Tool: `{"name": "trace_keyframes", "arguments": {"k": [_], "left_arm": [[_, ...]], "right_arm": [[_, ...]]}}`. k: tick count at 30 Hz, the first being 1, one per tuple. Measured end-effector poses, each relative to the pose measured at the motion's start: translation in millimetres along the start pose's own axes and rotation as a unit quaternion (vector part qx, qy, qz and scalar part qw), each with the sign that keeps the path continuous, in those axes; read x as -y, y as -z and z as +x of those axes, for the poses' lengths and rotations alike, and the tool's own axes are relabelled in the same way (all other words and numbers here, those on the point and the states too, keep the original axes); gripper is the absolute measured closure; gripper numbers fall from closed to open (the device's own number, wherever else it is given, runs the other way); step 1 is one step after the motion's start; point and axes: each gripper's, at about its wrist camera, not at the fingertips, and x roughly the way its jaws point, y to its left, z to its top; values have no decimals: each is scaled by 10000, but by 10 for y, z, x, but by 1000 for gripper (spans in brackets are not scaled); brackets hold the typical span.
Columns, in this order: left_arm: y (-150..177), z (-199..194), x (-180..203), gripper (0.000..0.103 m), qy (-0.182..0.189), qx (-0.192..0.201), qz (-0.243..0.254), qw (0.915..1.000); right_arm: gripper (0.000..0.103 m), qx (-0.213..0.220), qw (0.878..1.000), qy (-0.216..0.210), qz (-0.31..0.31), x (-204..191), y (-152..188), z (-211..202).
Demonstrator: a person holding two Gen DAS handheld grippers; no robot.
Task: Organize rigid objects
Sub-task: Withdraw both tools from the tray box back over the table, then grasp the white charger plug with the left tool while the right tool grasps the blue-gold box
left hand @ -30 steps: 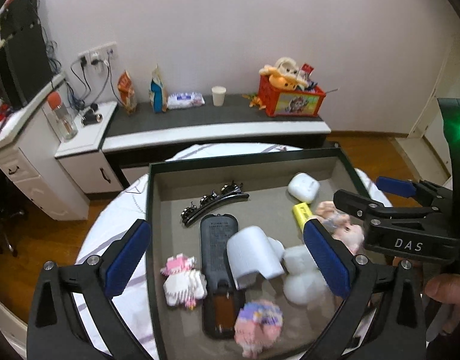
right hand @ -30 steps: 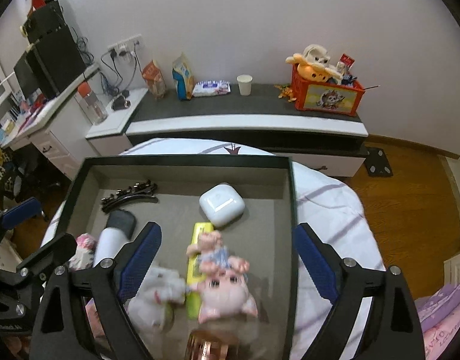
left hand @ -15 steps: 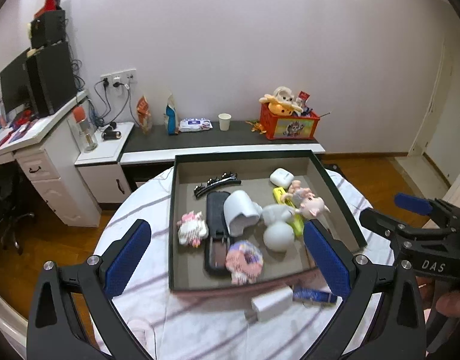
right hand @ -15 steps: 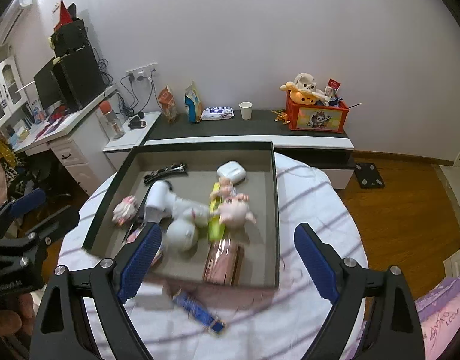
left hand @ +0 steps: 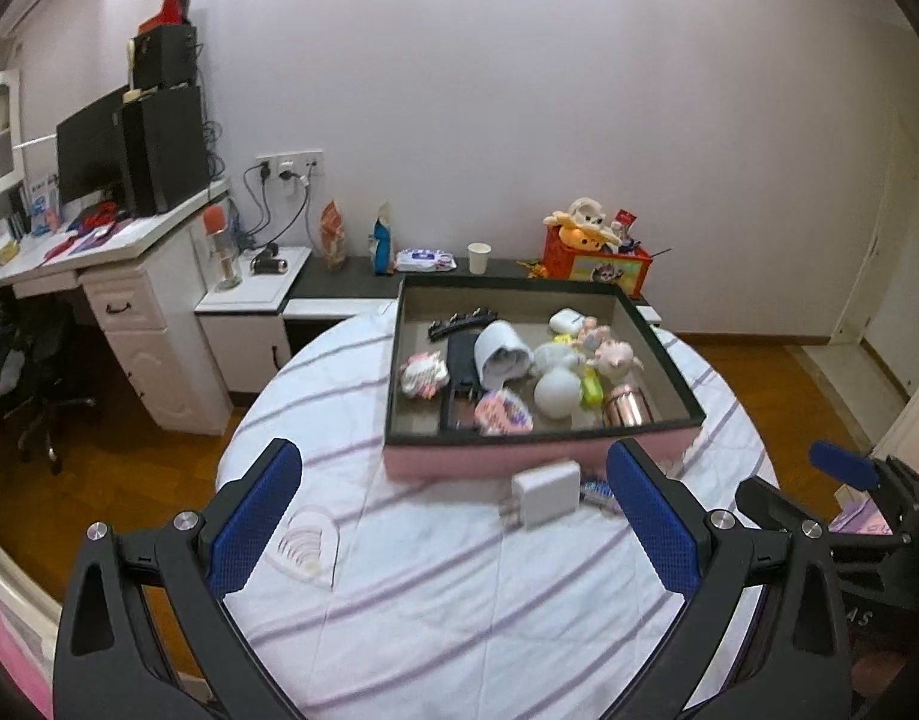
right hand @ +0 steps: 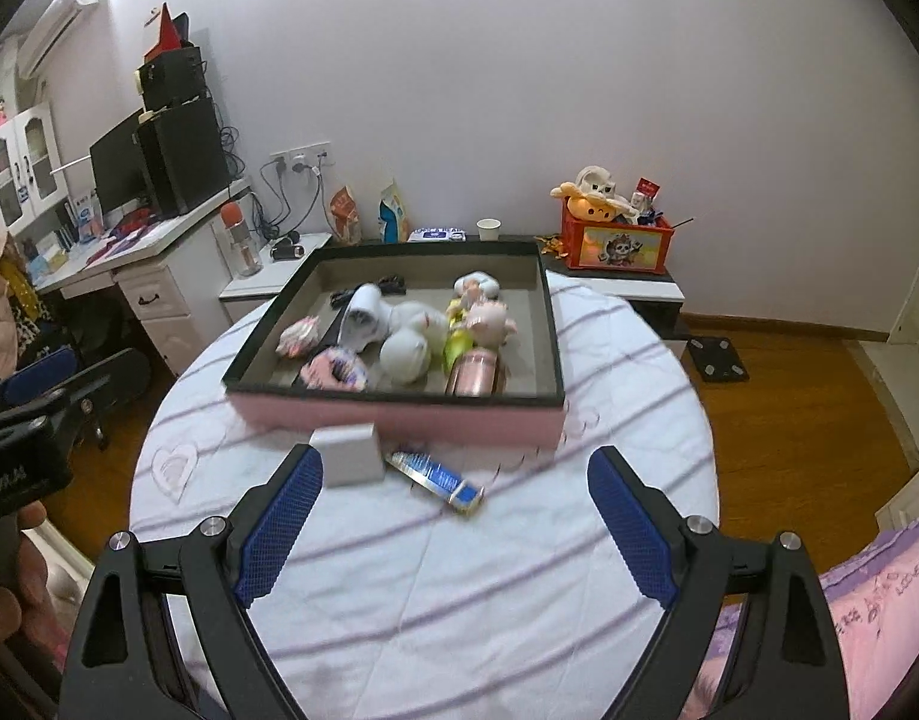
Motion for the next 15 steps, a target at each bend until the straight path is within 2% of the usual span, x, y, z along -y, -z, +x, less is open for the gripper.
{"name": "trace_keyframes", "arguments": {"k": [6, 15], "left_arm": [[248, -82, -8, 0, -60, -83, -65, 9999], [432, -2, -51, 0, -5, -336, -140, 9993]], "right_arm": [[11, -161, 9998, -25, 83, 4, 263, -43], [11, -290, 9995, -30, 116, 38, 357, 6]]}}
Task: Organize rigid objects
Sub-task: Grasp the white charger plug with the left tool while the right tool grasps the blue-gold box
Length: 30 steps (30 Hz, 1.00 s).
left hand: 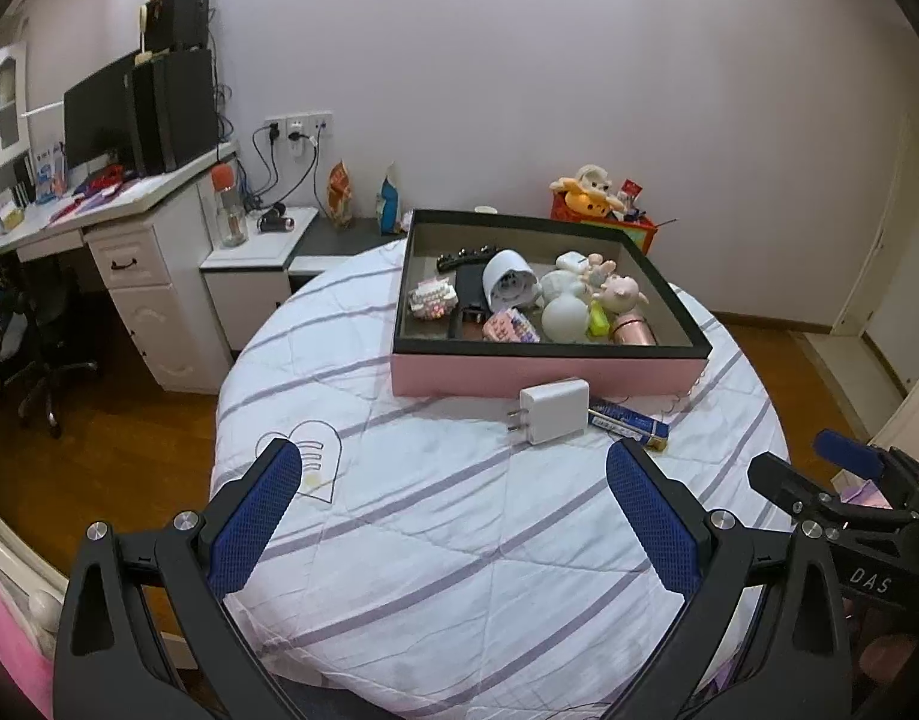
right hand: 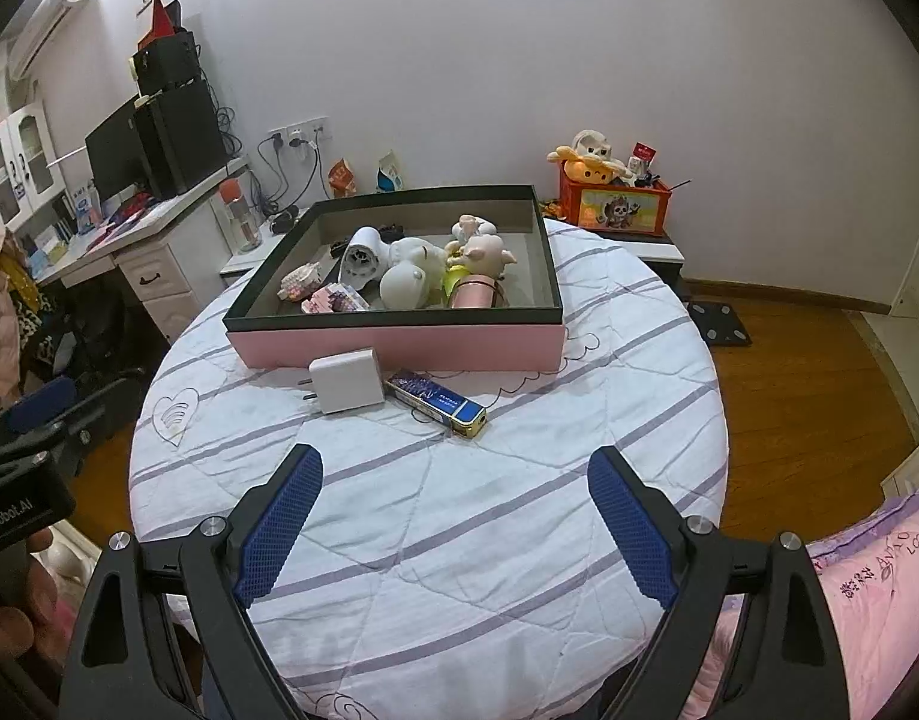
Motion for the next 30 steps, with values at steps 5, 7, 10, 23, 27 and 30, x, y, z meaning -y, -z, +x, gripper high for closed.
{"name": "trace_keyframes", "arguments": {"k": [5, 7, 10, 23, 27, 30], "left_arm": [[26, 86, 20, 0, 37, -72, 15, 10000], [38, 159, 35, 0, 70, -134, 12, 9999], [49, 296, 64, 0, 159, -260, 6, 9995], [47, 1085, 168, 0, 425, -748, 181, 9961], [44, 1290, 221, 0, 547, -840, 293, 9945], [27, 1428, 281, 0, 600, -886, 388, 9935]], "right_arm": [[11, -60, 10000, 5, -45, 4, -12, 66], [11, -109, 9999, 34, -68, 15, -8, 127], [11, -235, 9997, 60, -83, 58, -6, 267], [11, -750, 9956, -175, -539, 217, -109, 1021], [11, -858, 9935, -233, -710, 235, -155, 1170], [11, -856, 9925, -246, -840, 213, -180, 1235]]}}
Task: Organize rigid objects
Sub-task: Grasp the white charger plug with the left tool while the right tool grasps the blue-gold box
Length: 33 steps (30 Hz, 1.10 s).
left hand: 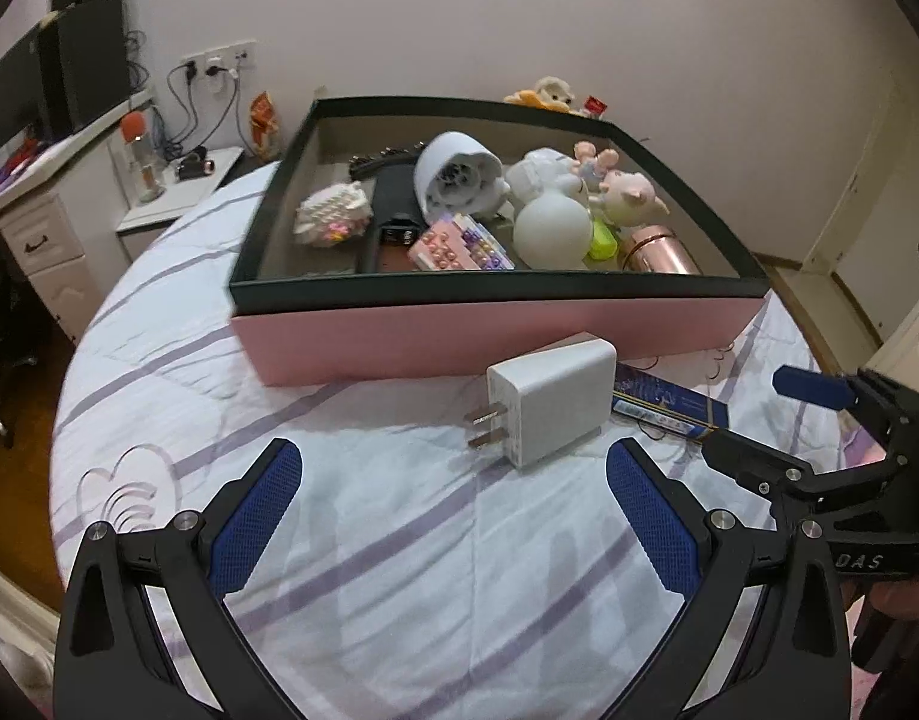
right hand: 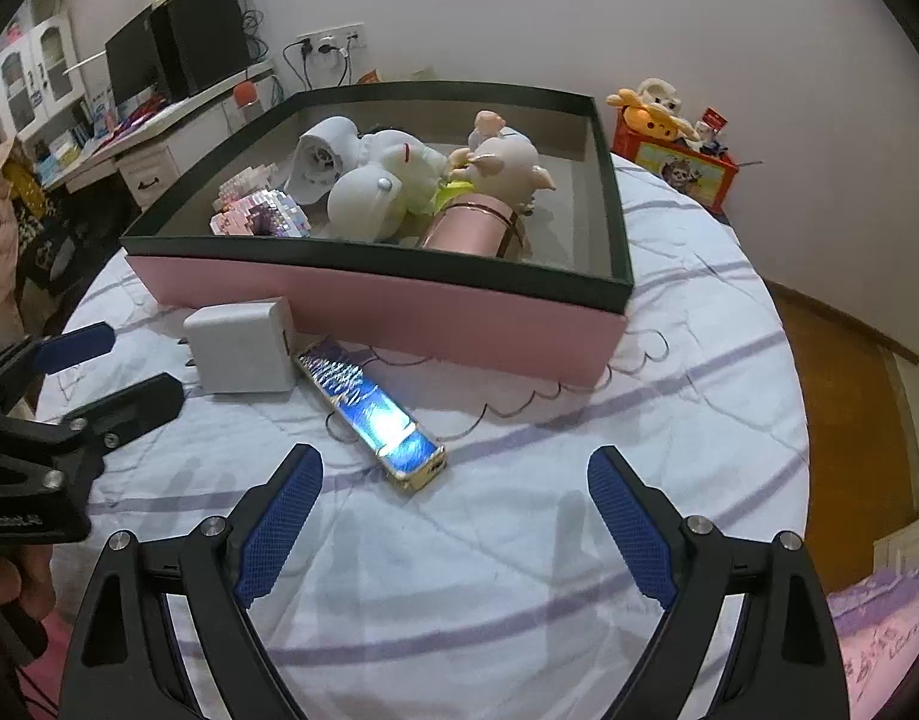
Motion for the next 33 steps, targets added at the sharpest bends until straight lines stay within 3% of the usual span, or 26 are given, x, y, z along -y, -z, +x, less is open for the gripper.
{"name": "trace_keyframes", "arguments": {"k": [9, 12, 17, 22, 23, 24, 25, 28, 30, 33], "left_arm": [[-144, 358, 14, 1, 336, -200, 88, 9992], [-216, 400, 27, 2, 639, -162, 91, 9978], [-212, 435, 107, 3, 692, -190, 294, 9970], [-209, 423, 156, 17, 826, -202, 391, 9956], [-208, 415, 170, 25, 847, -197, 424, 9953], [-211, 405, 172, 41, 940, -199, 446, 9944], [-200, 390, 200, 46, 1070, -212, 445, 9930], [-184, 380, 231, 47, 1232, -223, 375, 9914], [-166, 364, 256, 55, 1283, -228, 393, 9907], [-103, 316, 280, 55, 1286, -197, 372, 9908]], "right_arm": [[12, -41, 9993, -150, -350, -5, -63, 180], [13, -43, 9977, -313, -593, -61, -63, 233], [31, 16, 9969, -391, -675, -122, -47, 274], [50, 47, 9952, -484, -843, -169, -40, 236], [55, 45, 9950, -507, -862, -172, -38, 227], [58, 46, 9948, -528, -864, -171, -37, 220], [62, 48, 9949, -534, -855, -169, -35, 214], [63, 49, 9956, -536, -772, -146, -19, 203], [63, 44, 9960, -513, -731, -121, 1, 188], [63, 33, 9968, -468, -654, -69, 16, 165]]}}
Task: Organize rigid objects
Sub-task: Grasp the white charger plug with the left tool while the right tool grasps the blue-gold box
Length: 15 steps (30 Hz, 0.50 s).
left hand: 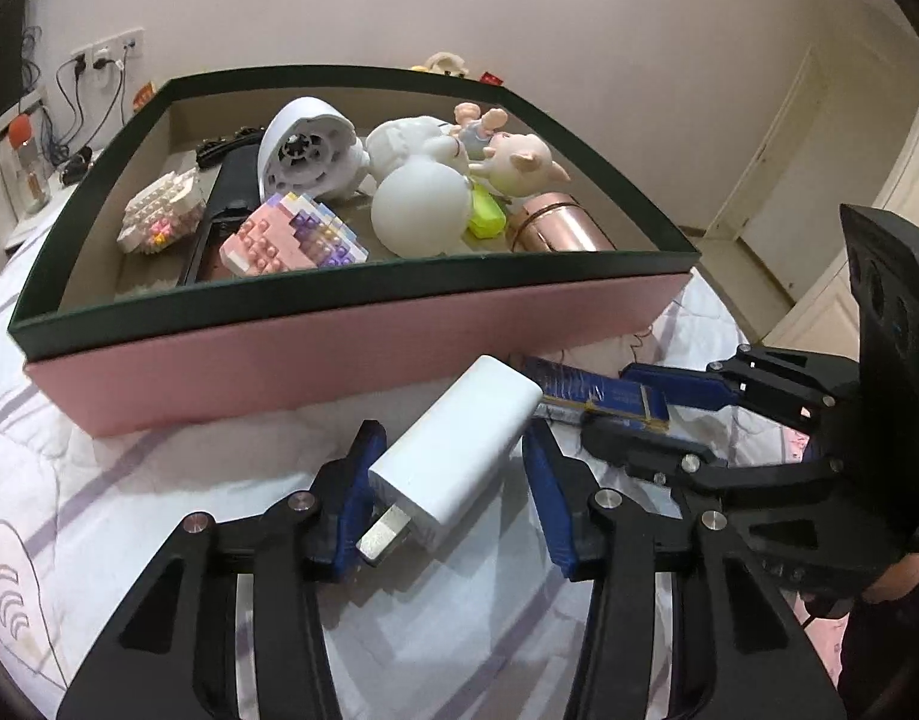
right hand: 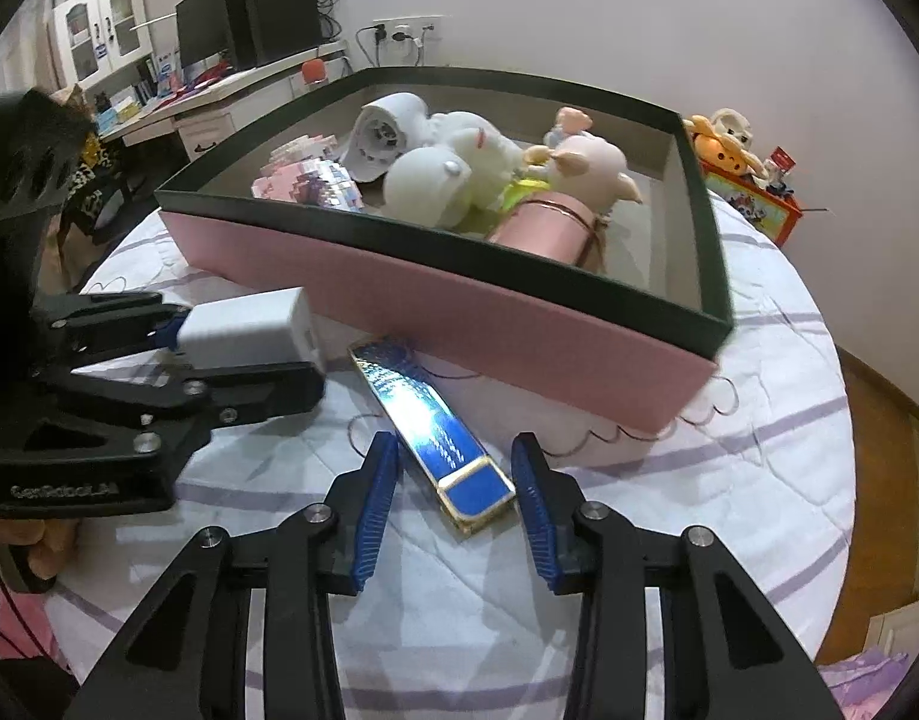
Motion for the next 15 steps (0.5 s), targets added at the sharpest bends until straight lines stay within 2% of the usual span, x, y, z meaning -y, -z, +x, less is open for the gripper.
{"name": "trace_keyframes", "arguments": {"k": [7, 10, 11, 13, 15], "left_arm": [[18, 62, 119, 46, -350, -28, 419, 9985], [16, 76, 139, 50, -331, -23, 494, 9982], [11, 64, 113, 57, -296, -11, 436, 9986], [12, 41, 62, 57, -220, 3, 304, 9993], [41, 8, 37, 58, -233, 23, 219, 9995]], "right_arm": [[62, 4, 10000, 35, -10, 14, -19, 6], [62, -14, 9999, -33, -96, 19, -49, 51], [62, 0, 9999, -93, -97, 34, -61, 57], [62, -24, 9998, -142, -129, 47, -67, 56], [67, -50, 9992, -223, -313, -3, -62, 28]]}}
